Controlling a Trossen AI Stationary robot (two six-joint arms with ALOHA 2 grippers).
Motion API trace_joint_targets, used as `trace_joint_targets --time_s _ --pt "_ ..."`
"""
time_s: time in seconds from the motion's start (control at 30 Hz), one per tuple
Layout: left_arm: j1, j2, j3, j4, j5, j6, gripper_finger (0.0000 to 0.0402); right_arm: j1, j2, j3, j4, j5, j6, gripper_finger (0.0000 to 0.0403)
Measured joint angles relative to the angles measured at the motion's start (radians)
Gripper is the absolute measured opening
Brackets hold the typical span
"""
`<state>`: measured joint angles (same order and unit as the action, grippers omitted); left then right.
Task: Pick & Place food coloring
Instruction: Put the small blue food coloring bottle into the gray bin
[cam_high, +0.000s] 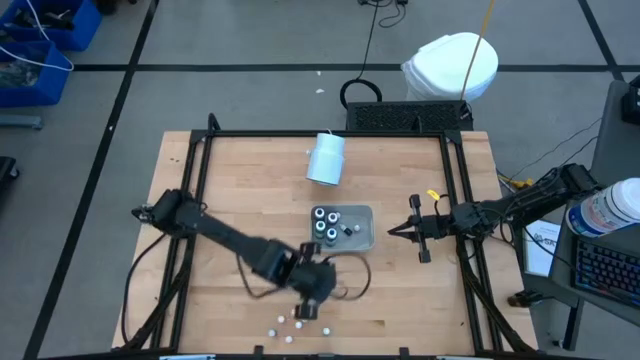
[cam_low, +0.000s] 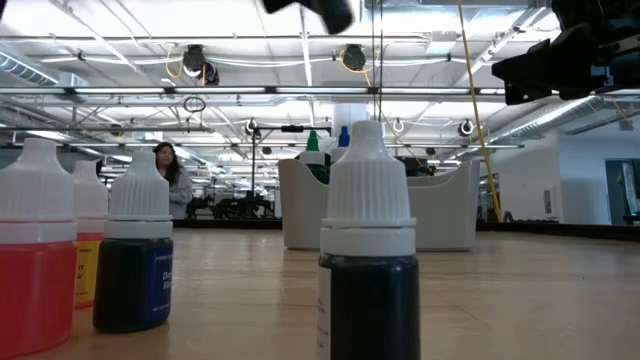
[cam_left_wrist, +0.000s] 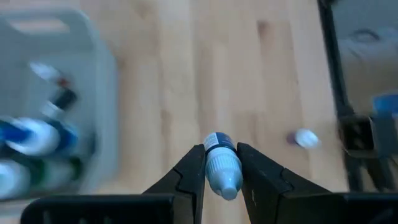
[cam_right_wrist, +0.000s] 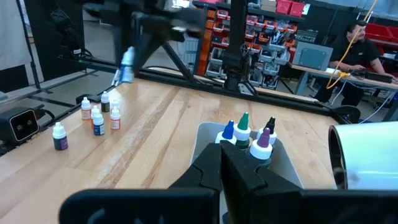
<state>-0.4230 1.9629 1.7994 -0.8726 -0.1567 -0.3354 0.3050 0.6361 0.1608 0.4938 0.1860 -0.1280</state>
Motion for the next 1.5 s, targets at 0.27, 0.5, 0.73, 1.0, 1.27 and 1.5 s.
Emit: trace_joint_targets --time_s 0.27,0.5,0.73,1.0,1.27,1.5 --pt "0.185 0.000 0.026 0.062 -0.001 0.186 0.0085 0.000 0.000 0.000 0.003 0.000 -0.019 0.0000" --pt "0.322 0.026 0.026 0.187 0.023 0.327 0.0085 0.000 0.000 0.000 0.003 0.000 -0.042 0.0000" --pt "0.415 0.058 0.025 0.175 0.087 0.338 0.0085 0.000 0.000 0.000 0.007 0.000 -0.071 0.0000" --pt "0.471 0.127 0.111 0.182 0.113 0.404 0.0085 0.000 0.000 0.000 0.067 -0.003 -0.095 0.0000" --pt "0.497 0.326 0.515 -0.108 0.103 0.444 0.0085 0.000 -0.002 0.001 0.082 -0.004 -0.098 0.0000" --pt "0.464 0.379 0.510 -0.232 0.092 0.461 0.0085 0.000 -0.003 0.001 0.071 -0.004 -0.102 0.0000"
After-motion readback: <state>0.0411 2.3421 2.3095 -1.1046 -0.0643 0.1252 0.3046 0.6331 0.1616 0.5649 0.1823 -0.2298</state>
